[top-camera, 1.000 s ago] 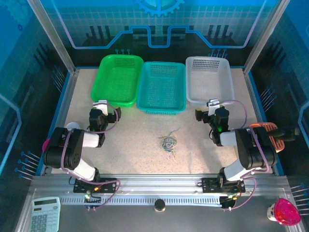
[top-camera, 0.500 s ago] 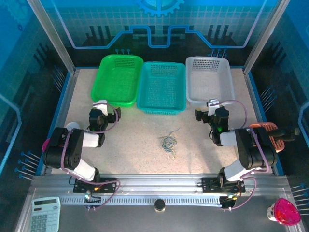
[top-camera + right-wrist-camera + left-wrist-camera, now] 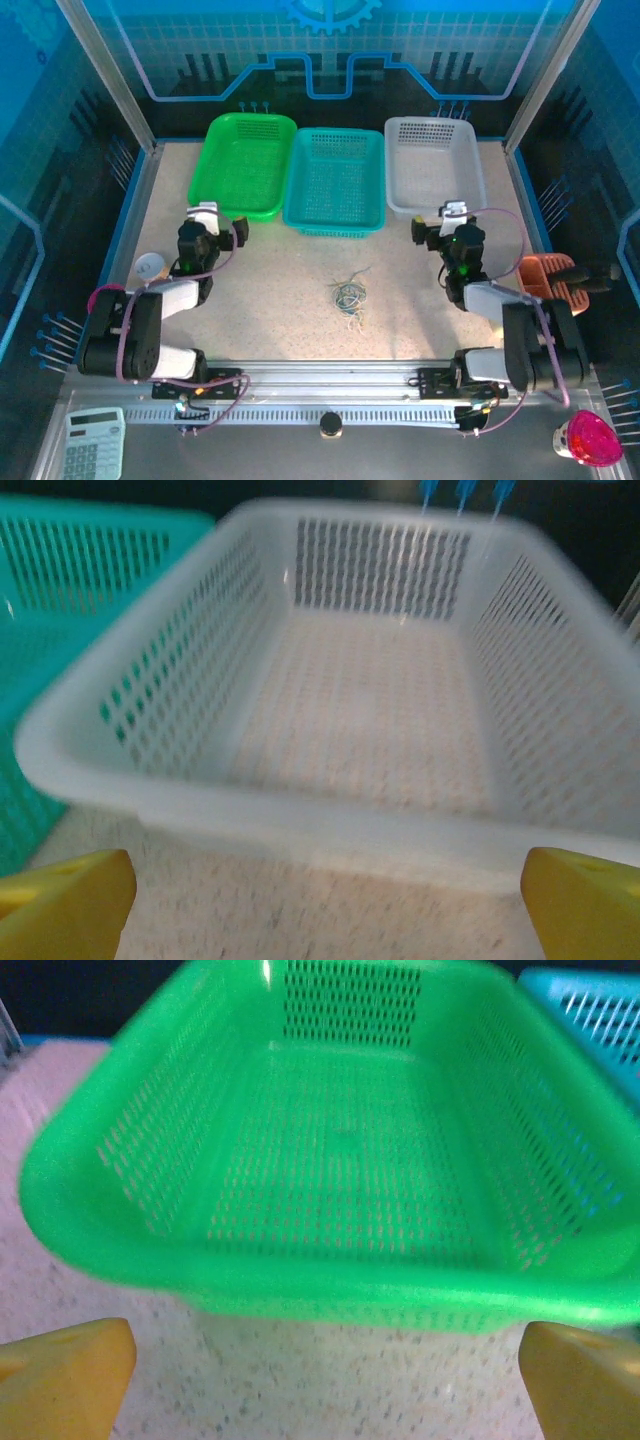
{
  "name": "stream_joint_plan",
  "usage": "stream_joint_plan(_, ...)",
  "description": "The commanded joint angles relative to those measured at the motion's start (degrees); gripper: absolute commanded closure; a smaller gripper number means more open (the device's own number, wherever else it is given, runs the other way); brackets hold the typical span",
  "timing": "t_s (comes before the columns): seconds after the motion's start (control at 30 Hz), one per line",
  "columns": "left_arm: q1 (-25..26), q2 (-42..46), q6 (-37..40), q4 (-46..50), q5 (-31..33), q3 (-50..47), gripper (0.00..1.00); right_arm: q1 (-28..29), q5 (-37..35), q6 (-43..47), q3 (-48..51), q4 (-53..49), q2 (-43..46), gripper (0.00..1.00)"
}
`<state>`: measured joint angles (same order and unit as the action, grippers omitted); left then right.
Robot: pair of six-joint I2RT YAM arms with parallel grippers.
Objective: Untangle the cables
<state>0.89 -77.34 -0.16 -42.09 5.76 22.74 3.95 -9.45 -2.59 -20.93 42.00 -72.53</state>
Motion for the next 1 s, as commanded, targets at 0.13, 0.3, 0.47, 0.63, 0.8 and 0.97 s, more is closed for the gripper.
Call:
stream_joint_plan(0.13, -0.5, 10.9, -8.9, 16.0, 2.9, 5.8, 0.01, -0.4, -1.4, -15.9, -4.3, -25.8, 19.1, 0.00)
stream_joint_plan(0.3, -0.4, 15.8, -15.2, 30.8, 5.0, 12.4, 0.01, -1.3, 1.9, -33.7, -11.4, -43.2, 23.8, 0.00)
stream_joint_plan(0.47, -0.2, 20.0, -21.6, 50.3, -3.3, 22.9, 0.01, 0.7, 18.4, -30.4, -16.6, -52.4, 24.2, 0.09)
stream_joint_plan(0.63, 2.2, 23.7, -27.7, 63.2, -18.2, 25.8, 0.01, 8.2, 23.7, -32.3, -19.3, -65.9, 23.4, 0.23)
stream_joint_plan(0.8, 13.0, 27.9, -31.8, 66.4, -17.9, 21.0, 0.01, 21.2, 19.0, -37.4, -16.5, -70.4, 22.6, 0.23)
stream_joint_plan(0.97, 21.6, 26.8, -35.5, 62.6, -13.1, 16.3, 0.01, 31.6, 15.6, -43.4, -12.9, -67.4, 18.8, 0.19)
